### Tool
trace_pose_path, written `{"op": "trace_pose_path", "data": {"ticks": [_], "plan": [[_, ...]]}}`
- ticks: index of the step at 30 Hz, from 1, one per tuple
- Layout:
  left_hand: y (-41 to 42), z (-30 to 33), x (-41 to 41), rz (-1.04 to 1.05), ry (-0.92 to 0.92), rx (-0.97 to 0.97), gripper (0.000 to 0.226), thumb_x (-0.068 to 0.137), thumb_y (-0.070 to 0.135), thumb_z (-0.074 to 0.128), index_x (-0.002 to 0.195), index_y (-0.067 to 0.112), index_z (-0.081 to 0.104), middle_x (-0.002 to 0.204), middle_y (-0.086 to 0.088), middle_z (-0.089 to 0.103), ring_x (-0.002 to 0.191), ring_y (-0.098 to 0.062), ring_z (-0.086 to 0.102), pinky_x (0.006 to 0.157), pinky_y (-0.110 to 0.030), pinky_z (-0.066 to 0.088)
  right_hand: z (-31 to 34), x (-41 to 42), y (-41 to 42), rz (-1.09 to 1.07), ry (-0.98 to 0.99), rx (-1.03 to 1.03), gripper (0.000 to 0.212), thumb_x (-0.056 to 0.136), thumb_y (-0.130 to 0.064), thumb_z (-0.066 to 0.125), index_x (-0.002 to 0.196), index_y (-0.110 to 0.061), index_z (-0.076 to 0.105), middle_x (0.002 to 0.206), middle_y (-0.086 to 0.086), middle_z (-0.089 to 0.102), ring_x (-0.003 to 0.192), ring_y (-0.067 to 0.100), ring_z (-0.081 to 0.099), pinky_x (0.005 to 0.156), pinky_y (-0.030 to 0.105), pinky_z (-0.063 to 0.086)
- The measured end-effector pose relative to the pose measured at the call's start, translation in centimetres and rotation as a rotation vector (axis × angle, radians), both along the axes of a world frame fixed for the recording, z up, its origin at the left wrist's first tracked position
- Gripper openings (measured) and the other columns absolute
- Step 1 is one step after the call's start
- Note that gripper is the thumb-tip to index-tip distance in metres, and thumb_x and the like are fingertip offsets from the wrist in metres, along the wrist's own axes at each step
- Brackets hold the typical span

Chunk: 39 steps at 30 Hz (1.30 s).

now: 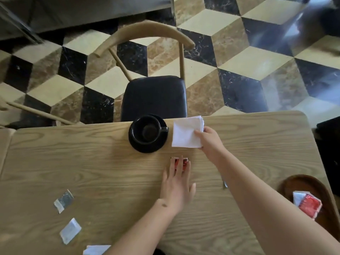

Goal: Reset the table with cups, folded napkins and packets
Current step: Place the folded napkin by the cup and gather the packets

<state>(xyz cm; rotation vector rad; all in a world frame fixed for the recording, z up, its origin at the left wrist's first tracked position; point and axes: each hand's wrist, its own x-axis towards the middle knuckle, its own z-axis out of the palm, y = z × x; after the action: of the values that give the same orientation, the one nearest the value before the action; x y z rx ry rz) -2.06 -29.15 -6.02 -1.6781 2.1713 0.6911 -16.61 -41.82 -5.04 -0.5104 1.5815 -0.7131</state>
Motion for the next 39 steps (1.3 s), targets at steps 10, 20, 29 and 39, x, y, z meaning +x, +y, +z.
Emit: {"op": "trace_pose_path", "data": {"ticks": [10,20,29,39], "plan": [[-0.1,1.2,1.5,0.054,0.056,-0.077,0.062,0.098,0.021,0.051,0.157,0.022,0.030,0.167,-0.012,0.017,0.155,-0.031,0.009,0.118,-0.049,0.026,-0.6,1.4,2.3,0.342,0.728,-0.104,0.049,0.092,-0.038,0.068,0.126,-0.006,0.055,0.128,0.014,0.053,0.120,0.033,0.050,0.095,0.043,0.045],[5.3,4.3,7.7,0.476,0.404,-0.172,0.045,0.084,-0.003,0.054,0.123,0.016,0.066,0.135,-0.003,0.053,0.127,-0.022,0.046,0.108,-0.036,0.040,3.1,7.7,14.0,0.328,0.729,-0.406,0.022,0.088,-0.015,0.068,0.110,-0.011,0.064,0.118,0.010,0.056,0.113,0.029,0.051,0.095,0.037,0.043],[16.7,3.4,29.0,1.109,0.303,-0.136,0.018,0.094,0.006,0.059,0.099,0.022,0.066,0.103,0.000,0.071,0.095,-0.021,0.068,0.073,-0.028,0.042,3.6,24.9,26.0,1.050,0.599,-0.311,0.018,0.095,-0.027,0.055,0.110,-0.021,0.064,0.110,-0.003,0.065,0.105,0.024,0.061,0.081,0.033,0.047],[16.0,1.3,39.1,0.638,0.094,-0.110,0.045,0.083,0.031,0.076,0.124,0.019,0.060,0.120,-0.006,0.057,0.113,-0.029,0.057,0.087,-0.038,0.045,2.1,40.0,23.2,0.967,0.725,-0.281,0.025,0.092,-0.017,0.056,0.117,-0.017,0.061,0.113,0.006,0.065,0.105,0.030,0.063,0.075,0.035,0.046]]}}
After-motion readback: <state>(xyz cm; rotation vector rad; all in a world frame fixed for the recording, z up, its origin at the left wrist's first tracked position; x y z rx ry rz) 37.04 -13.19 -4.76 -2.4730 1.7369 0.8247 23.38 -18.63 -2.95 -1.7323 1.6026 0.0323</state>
